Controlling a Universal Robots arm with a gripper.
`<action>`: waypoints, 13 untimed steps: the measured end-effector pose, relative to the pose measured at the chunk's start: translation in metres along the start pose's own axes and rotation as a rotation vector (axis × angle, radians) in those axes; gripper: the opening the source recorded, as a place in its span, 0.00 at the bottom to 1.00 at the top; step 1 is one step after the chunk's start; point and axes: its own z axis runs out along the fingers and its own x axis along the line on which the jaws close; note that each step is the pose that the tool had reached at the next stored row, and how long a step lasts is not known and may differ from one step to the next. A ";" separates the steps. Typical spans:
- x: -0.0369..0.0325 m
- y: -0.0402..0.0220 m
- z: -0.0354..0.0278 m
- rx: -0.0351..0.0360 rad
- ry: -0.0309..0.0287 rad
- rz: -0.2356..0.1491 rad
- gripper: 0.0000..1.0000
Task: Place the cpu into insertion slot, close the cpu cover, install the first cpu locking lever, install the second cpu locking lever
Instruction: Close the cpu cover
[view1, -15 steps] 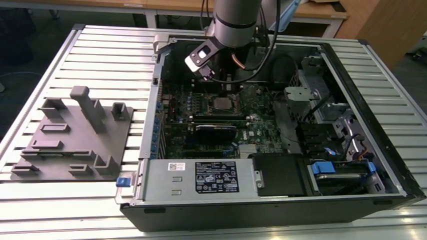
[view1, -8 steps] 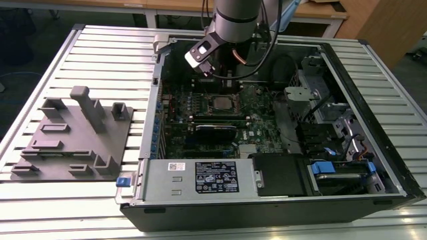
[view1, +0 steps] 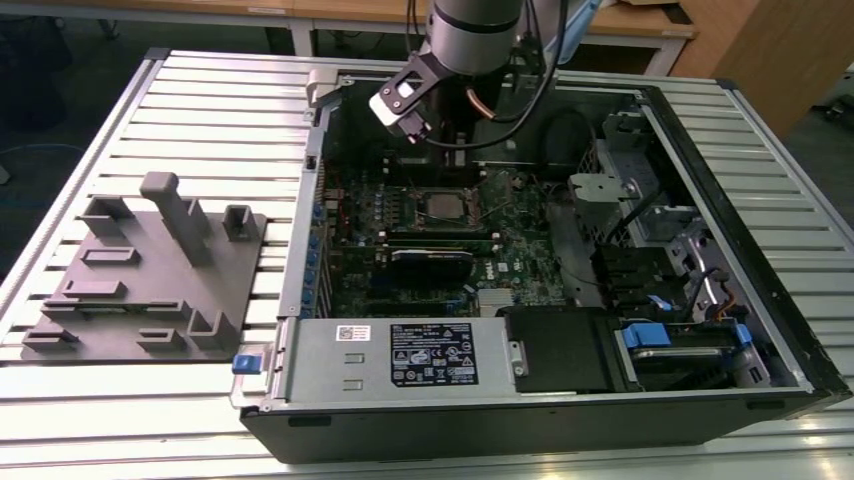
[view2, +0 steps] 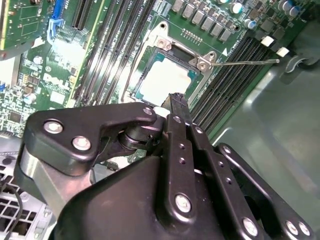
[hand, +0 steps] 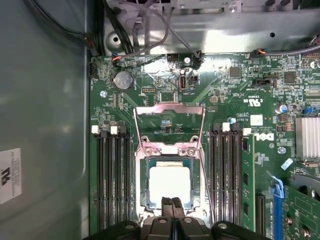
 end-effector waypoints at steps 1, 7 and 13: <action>0.0001 0.0000 -0.0017 0.0000 0.0000 0.000 0.11; 0.0005 0.0000 -0.0072 -0.0001 0.0001 0.000 0.11; 0.0005 0.0000 -0.0073 0.0000 -0.0001 0.000 0.11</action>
